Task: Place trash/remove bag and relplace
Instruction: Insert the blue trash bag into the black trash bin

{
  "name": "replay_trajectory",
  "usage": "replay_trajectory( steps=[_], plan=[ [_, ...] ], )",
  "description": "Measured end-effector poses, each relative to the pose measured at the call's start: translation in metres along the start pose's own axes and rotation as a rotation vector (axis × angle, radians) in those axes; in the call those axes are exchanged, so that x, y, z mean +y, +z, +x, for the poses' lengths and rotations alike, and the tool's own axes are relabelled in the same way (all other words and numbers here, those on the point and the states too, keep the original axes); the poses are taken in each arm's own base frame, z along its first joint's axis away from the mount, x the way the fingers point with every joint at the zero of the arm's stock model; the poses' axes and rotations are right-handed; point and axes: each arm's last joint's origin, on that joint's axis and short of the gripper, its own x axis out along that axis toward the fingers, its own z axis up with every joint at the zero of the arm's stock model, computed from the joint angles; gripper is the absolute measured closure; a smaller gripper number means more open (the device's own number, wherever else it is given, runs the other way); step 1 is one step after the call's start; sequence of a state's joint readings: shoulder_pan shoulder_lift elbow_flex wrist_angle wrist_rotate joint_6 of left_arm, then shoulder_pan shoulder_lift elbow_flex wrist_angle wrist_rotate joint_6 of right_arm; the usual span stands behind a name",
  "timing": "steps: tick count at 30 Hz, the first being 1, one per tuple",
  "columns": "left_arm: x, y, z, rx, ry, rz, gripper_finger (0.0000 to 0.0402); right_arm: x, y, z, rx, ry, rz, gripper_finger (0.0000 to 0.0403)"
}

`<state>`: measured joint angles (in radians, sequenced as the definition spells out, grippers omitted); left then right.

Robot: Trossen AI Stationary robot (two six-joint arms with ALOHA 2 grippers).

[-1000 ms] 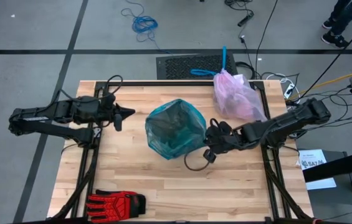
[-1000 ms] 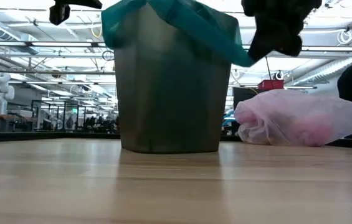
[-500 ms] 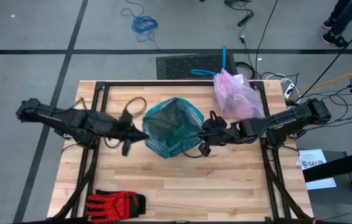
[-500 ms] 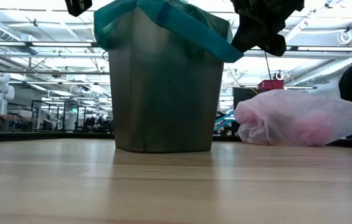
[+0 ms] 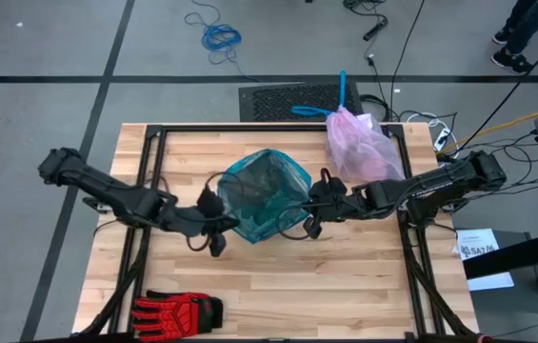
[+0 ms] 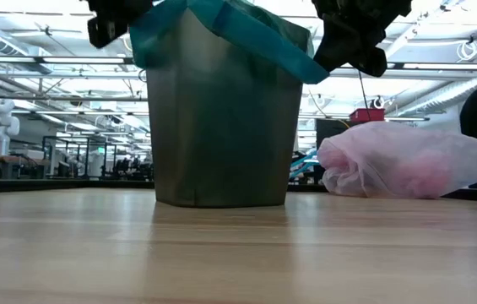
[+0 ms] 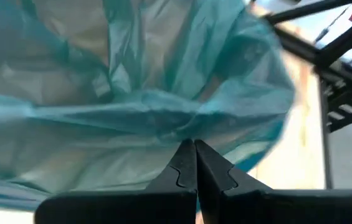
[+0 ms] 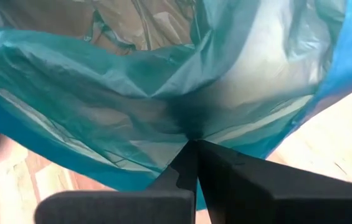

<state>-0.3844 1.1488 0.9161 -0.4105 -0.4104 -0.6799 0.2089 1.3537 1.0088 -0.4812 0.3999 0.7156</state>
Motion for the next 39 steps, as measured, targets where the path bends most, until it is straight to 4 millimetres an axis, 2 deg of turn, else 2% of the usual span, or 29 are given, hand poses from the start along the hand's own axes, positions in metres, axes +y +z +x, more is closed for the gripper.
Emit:
replay_trajectory(
  steps=[8,21,27,39],
  plan=[
    [-0.01,-0.015,0.014,0.055,0.026,0.003,0.0402,-0.001,0.0,0.0,-0.014,-0.017,0.014,0.0403],
    [-0.013,-0.04,0.035,0.102,0.185,-0.011,0.0402,-0.011,0.002,0.003,-0.023,-0.114,0.053,0.0403],
    [-0.014,-0.044,0.043,0.11,0.211,-0.021,0.0402,-0.015,0.002,0.006,-0.002,-0.138,0.052,0.0403],
    [-0.013,-0.044,0.043,0.101,0.228,-0.015,0.0402,-0.013,-0.007,0.021,0.062,-0.127,0.099,0.0403]
  ],
)
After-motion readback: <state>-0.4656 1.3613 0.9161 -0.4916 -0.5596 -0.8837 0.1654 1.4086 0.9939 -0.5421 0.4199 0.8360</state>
